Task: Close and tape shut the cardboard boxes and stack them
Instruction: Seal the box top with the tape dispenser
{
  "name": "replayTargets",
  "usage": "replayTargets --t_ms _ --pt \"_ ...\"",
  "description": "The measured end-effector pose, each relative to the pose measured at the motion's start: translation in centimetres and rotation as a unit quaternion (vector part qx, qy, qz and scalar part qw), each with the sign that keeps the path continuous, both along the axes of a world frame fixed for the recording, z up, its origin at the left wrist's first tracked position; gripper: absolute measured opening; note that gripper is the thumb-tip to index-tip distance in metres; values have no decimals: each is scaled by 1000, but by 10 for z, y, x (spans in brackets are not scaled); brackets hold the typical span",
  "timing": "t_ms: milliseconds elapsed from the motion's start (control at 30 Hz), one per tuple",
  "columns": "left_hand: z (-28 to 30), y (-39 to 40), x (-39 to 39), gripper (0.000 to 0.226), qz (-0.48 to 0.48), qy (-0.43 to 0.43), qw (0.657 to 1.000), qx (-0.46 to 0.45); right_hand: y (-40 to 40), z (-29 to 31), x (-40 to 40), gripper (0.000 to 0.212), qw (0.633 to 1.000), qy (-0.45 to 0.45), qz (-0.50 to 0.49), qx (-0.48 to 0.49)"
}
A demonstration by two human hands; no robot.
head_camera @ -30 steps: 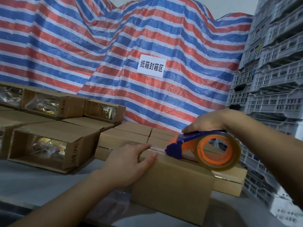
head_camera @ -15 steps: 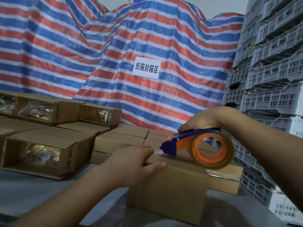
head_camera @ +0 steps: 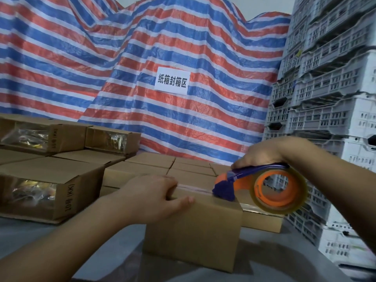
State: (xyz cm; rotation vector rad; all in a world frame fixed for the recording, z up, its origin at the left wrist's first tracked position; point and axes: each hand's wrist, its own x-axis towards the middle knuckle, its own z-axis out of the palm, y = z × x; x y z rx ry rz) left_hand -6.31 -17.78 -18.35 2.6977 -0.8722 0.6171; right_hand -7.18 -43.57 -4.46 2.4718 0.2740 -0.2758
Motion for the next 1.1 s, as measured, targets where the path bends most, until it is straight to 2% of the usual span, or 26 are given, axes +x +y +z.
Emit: replayTargets --t_ms 133,267,367,433,500,600,667,733,967,1067,1100 --pt "9 -34 -2 86 -5 -39 999 26 -2 -2 1 34 1000 0 -12 18" --pt "-1 -65 -4 67 -31 -26 998 56 -10 -3 2 37 999 -3 -11 34" --pt "-8 -66 5 86 -18 -41 997 56 -17 -7 1 29 998 -20 4 66" --pt "-10 -63 6 91 -25 -45 997 55 -25 -11 0 27 995 -35 5 96" --pt "-10 -62 5 80 -40 -47 997 46 -37 -12 -3 32 988 -42 -10 148" --pt "-9 -61 2 68 -45 -44 997 37 -62 -8 -21 37 955 -41 -53 287" --pt "-9 -60 2 71 -46 -44 997 35 -77 -6 -33 55 932 -29 -70 354" --pt "-10 -59 2 79 -58 -43 997 39 -92 -10 -39 52 923 -46 -69 376" --pt "8 -65 -5 71 -89 6 993 83 -81 -30 -37 54 935 -70 -105 331" --pt "11 -83 -15 55 -97 12 993 60 -74 -33 -28 58 941 -101 -142 290" --pt "10 -88 -16 56 -106 26 993 47 -73 -34 -25 59 944 -107 -146 277"
